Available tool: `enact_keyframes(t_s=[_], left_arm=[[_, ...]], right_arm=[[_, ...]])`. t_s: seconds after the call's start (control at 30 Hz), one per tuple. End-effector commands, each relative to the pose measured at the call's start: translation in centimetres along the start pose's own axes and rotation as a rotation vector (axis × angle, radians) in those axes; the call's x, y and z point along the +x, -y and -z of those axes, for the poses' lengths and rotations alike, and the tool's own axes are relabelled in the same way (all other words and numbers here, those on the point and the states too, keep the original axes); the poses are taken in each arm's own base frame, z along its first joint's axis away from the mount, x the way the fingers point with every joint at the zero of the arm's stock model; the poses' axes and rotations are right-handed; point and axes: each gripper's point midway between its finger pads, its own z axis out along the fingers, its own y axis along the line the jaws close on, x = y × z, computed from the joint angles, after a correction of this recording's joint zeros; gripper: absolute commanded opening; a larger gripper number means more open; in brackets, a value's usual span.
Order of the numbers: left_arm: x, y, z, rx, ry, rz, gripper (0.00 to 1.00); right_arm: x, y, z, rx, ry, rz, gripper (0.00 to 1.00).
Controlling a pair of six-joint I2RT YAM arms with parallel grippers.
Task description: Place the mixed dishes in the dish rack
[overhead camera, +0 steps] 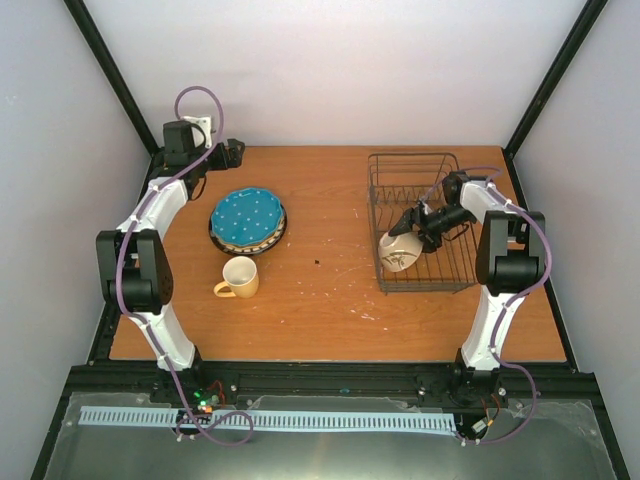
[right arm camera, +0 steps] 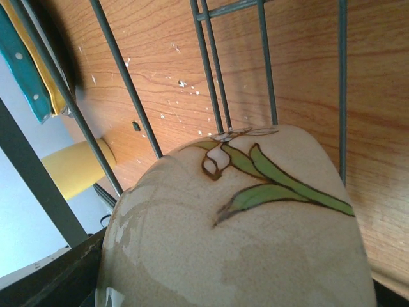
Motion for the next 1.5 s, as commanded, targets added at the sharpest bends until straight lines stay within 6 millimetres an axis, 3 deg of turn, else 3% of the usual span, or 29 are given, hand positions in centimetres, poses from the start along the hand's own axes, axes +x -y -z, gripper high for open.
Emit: enact_keyframes(t_s=[0.0,0.17,0.4,0.8,1.27,1.47], left_arm=[[-4.2,1.0,2.3,0.02,0.099,-0.04,1.0],[-4.2,1.2,2.4,0.032,0.102,-0.035,1.0],[-4.5,1.5,3.0,0.033,0.116,-0.039,1.0],[-5.1,1.9,3.9,0.037,0.136,-0.057,1.0],[-5.2,0.8,4.7,-0.049,0.111,-0.084,1.0],[-4.2,-0.9,4.4,-0.127,0.045,-0.058,1.0]], right_arm=[[0.2,1.6,1.1,0.12,0.028,-0.003,0.67],[0.7,1.8,1.1,0.131,0.024,-0.001,0.75],[0.6,1.8,1.5,0.15,0.037,0.007,0.97],[0.4,1.8,2.9,0.227,0.07,0.026,1.0],[0.2,2.4,5.4,0.376,0.121,0.024,1.0],[-1.5,1.6,8.7,0.48,0.238,0.06,1.0]])
